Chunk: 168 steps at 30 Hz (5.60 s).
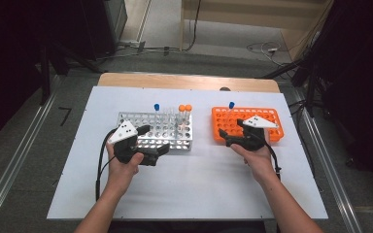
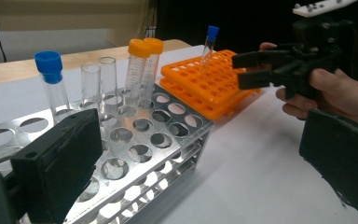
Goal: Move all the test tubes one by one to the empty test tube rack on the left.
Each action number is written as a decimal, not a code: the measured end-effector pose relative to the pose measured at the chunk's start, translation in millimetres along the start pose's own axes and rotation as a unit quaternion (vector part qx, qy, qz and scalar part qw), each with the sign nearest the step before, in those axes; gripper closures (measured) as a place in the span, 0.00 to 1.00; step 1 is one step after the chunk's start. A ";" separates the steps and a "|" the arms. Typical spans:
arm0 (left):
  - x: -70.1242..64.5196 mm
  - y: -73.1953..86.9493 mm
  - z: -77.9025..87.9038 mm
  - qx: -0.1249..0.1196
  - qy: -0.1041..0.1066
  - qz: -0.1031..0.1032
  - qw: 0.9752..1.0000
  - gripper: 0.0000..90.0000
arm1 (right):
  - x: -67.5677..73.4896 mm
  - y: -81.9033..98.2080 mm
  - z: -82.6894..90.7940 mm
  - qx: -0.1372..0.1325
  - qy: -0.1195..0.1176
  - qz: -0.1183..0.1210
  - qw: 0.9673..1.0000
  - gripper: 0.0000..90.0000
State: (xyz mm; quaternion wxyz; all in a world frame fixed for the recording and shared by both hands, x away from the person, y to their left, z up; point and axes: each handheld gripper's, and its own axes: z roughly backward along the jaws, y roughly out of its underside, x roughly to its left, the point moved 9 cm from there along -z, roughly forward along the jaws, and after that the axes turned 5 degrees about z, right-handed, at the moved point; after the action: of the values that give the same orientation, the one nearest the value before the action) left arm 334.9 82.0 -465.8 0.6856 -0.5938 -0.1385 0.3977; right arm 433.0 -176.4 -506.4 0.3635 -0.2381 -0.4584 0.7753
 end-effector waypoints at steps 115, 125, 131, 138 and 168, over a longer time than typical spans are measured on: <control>-61.8 13.6 -23.2 0.014 0.093 -0.043 0.995 0.86 | 167.3 14.1 34.1 -0.019 -0.205 0.107 0.973 0.50; -32.4 -9.6 -13.4 -0.009 0.054 -0.034 0.998 0.86 | 117.0 8.4 53.7 -0.040 -0.152 0.082 0.984 0.06; -11.6 -27.5 -8.8 -0.017 0.026 -0.036 0.999 0.86 | 91.6 16.2 70.9 -0.044 -0.159 0.062 0.984 0.00; 22.9 -44.9 -5.9 -0.031 -0.019 -0.031 0.999 0.86 | 60.8 37.6 89.1 -0.029 -0.137 0.048 0.989 0.00; 102.8 -55.9 -35.3 -0.035 -0.131 -0.019 0.991 0.86 | 13.3 72.6 112.5 -0.007 -0.089 0.024 0.996 0.00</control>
State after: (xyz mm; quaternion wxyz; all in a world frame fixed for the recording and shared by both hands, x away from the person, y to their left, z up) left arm 445.9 131.3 -452.3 0.6478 -0.5575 -0.2527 0.4536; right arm 320.7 -249.4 -518.6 0.3002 -0.1816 -0.4889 0.7987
